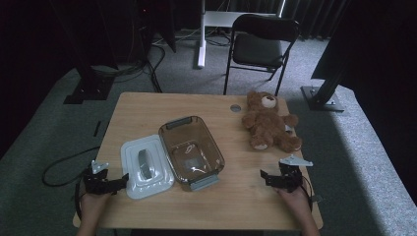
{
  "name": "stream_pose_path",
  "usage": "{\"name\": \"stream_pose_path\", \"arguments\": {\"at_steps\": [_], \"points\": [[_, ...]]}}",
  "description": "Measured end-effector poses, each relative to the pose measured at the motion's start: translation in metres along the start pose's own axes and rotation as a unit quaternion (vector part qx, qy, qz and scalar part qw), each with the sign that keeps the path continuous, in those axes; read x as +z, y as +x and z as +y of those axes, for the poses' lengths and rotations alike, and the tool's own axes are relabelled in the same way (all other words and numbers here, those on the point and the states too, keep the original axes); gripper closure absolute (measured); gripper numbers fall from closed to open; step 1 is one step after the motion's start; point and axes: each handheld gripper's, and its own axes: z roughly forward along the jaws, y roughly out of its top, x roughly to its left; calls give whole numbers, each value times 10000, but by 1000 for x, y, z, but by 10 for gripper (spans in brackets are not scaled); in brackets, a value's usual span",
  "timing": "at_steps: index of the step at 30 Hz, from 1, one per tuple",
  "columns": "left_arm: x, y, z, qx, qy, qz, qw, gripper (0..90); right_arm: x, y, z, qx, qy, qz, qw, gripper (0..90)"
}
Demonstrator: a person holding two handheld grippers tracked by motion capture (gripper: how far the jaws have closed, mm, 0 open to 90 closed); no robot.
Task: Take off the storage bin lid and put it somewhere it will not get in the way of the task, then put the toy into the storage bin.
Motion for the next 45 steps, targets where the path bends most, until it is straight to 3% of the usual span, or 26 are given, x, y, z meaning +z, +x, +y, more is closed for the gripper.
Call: {"name": "stream_pose_path", "arguments": {"at_steps": [5,10,16,19,21,24,27,31,35,37,42,45], "points": [[2,4,-2,-100,-29,-148,9998,5,-8,-14,19,349,-253,-117,9990,107],[2,5,-2,-129,-36,-189,9997,5,-11,-23,30,482,-332,-112,9982,108],[2,5,-2,-92,-26,-190,9998,5,-16,-30,38,552,-461,-230,9971,108],[2,5,-2,-103,-47,-198,9997,5,-18,-34,43,473,-593,-413,9963,108],[2,5,-2,-91,-55,-221,9997,5,-18,-35,45,326,-700,-660,9948,108],[3,7,-2,-99,-38,-322,9994,5,-19,-42,52,356,-797,-494,9950,140],[3,7,-2,-96,-42,-352,9993,5,-18,-47,59,419,-865,-653,9932,169],[3,8,-2,-105,-28,-299,9995,6,-13,-53,67,431,-764,-707,9936,166],[-1,8,-2,-101,-18,25,9999,6,-7,-57,74,751,-730,-702,9920,130],[-1,10,-2,-126,0,20,9999,6,-4,-58,76,837,-747,-765,9907,129],[-1,12,-3,-195,-6,-58,9998,6,6,-61,80,844,-625,-681,9921,117],[-1,14,-4,-292,-9,-1,9996,6,12,-61,81,862,-527,-577,9932,116]]}}
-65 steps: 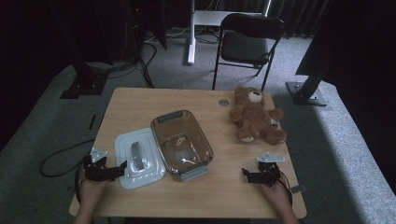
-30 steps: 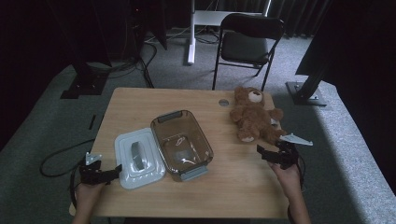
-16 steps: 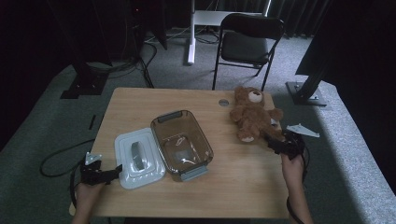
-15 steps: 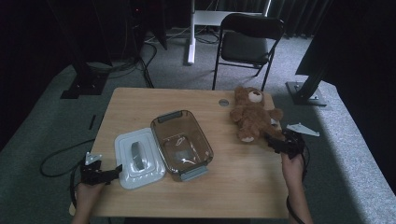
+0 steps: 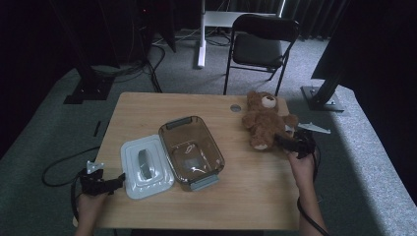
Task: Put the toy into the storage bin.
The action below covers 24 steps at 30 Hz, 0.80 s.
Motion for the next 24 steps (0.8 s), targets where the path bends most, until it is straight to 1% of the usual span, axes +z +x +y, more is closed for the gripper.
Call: {"name": "stream_pose_path", "arguments": {"at_steps": [1,3,5,11,14,17,18,20,22,23,24], "points": [[0,1,0,19,62,82,9999,6,1,0,0,-18,26,-18,10000,117],[2,1,-1,98,158,169,9997,6,4,1,0,-47,72,7,10000,117],[3,0,-1,140,184,217,9995,6,8,2,2,-98,92,34,9999,116],[3,-1,-1,216,203,236,9993,6,15,2,11,-66,103,65,9999,116],[3,-3,-2,272,222,267,9990,6,20,3,20,-78,102,66,9999,116],[3,-4,-2,279,230,280,9990,6,27,4,31,-72,133,17,9999,115],[3,-4,-2,282,231,278,9989,6,29,4,34,-46,153,38,9999,110],[3,-4,-2,289,232,267,9990,6,35,3,40,-20,183,-32,9998,110],[3,-5,-2,287,225,254,9990,6,41,0,46,49,256,14,9997,110],[3,-5,-2,289,243,253,9990,6,43,-1,49,88,263,-19,9996,111],[3,-6,-2,304,252,240,9989,6,46,-2,51,58,283,-24,9996,111]]}}
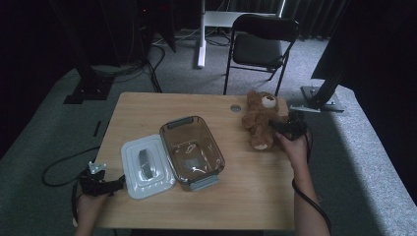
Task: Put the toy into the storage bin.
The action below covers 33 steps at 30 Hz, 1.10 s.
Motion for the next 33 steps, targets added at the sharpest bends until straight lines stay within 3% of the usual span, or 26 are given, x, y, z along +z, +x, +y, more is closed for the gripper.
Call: {"name": "stream_pose_path", "arguments": {"at_steps": [9,14,17,26,33], "points": [[2,-2,1,81,7,8,10000,6,30,-4,11,284,178,42,9994,110],[2,-2,1,97,4,-2,10000,6,52,-6,10,395,610,-67,9973,110],[2,-2,2,99,4,-10,10000,6,61,-7,4,477,747,26,9961,104],[2,-5,1,120,11,-17,9999,6,66,3,-8,148,919,31,9957,104],[3,-7,2,135,-1,-38,9999,6,67,2,-9,188,944,121,9953,104]]}}
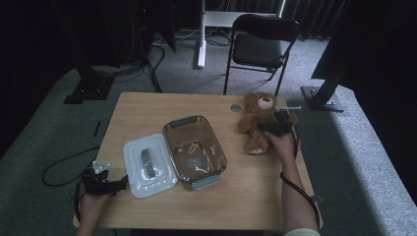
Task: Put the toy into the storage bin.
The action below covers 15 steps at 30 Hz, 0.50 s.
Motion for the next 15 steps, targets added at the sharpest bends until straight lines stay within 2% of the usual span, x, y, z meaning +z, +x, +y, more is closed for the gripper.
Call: {"name": "stream_pose_path", "arguments": {"at_steps": [8,15], "points": [[1,-2,1,30,10,-14,10000,6,0,0,0,-37,30,12,10000,109],[2,-4,2,52,13,-35,10000,6,3,7,3,-219,217,-205,9993,126]]}}
